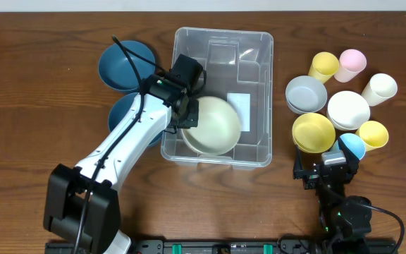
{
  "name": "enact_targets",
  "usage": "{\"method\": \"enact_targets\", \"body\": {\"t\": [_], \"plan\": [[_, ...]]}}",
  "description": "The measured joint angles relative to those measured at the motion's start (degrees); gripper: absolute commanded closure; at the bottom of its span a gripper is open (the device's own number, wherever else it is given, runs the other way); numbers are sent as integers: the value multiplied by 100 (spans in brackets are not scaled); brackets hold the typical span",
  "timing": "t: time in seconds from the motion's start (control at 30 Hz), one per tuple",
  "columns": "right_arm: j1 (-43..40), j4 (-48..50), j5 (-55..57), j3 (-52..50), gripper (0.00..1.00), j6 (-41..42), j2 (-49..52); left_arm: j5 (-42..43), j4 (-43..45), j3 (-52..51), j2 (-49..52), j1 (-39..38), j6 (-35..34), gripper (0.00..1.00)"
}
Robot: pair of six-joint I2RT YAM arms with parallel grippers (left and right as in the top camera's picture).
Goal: Pack container
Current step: 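Lift the cream bowl and carry it into the clear container, then lower the cream bowl into the container and open the left gripper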
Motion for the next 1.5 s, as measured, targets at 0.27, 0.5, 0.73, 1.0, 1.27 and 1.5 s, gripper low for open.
{"method": "enact_targets", "body": {"t": [0.27, 0.5, 0.73, 1.0, 1.27, 1.5], "plan": [[0, 0, 0, 0, 1, 0, 0, -42, -20, 0, -621, 92, -61, 62], [0, 0, 0, 0, 1, 0, 0, -260, -181, 9, -1895, 306, -63, 63], [0, 0, 0, 0, 1, 0, 0, -551, -603, 15, -2673, 608, -72, 77], [0, 0, 0, 0, 1, 0, 0, -28, -116, 20, -2551, 531, -83, 95], [0, 0, 0, 0, 1, 0, 0, 190, 656, 33, -1484, -323, -81, 94], [0, 0, 0, 0, 1, 0, 0, -138, 907, 33, -212, -863, -81, 94]]}}
